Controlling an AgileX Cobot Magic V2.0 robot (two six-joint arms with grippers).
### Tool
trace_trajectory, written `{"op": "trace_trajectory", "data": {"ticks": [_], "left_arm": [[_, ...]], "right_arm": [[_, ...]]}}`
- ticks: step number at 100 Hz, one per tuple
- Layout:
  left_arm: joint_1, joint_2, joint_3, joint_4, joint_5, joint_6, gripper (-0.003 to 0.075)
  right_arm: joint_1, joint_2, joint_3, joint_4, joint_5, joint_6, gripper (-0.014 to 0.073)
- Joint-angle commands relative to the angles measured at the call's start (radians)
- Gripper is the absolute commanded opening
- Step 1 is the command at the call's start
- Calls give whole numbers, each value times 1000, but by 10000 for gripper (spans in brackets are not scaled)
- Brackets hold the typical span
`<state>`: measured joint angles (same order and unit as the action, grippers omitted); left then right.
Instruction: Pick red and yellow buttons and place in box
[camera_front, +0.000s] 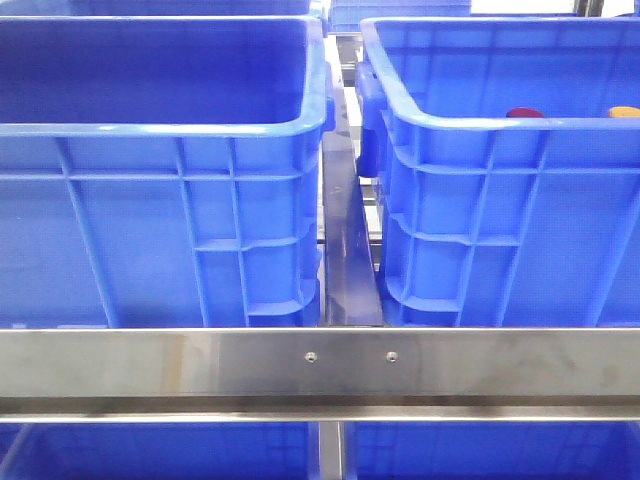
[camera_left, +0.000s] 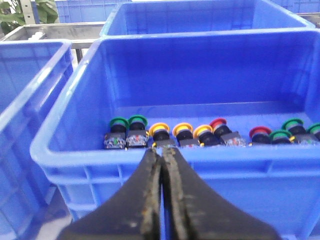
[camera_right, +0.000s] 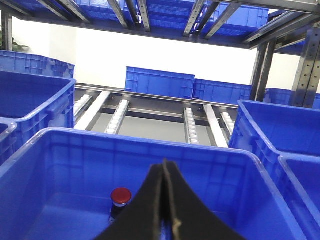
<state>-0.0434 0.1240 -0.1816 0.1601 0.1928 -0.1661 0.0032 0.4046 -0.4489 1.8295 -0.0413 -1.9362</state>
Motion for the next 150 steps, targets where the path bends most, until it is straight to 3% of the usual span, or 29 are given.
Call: {"op": "trace_trajectory", "data": {"ticks": [1, 51, 150], "left_arm": [[4, -29, 26, -11, -123, 4, -19], [4, -164, 226, -58, -324, 4, -19], [4, -164, 226, -58, -328, 4, -19]], "right_arm": [[1, 2, -24, 88, 26, -7, -68], [1, 3, -24, 88, 26, -7, -68], [1, 3, -24, 88, 26, -7, -68]]}}
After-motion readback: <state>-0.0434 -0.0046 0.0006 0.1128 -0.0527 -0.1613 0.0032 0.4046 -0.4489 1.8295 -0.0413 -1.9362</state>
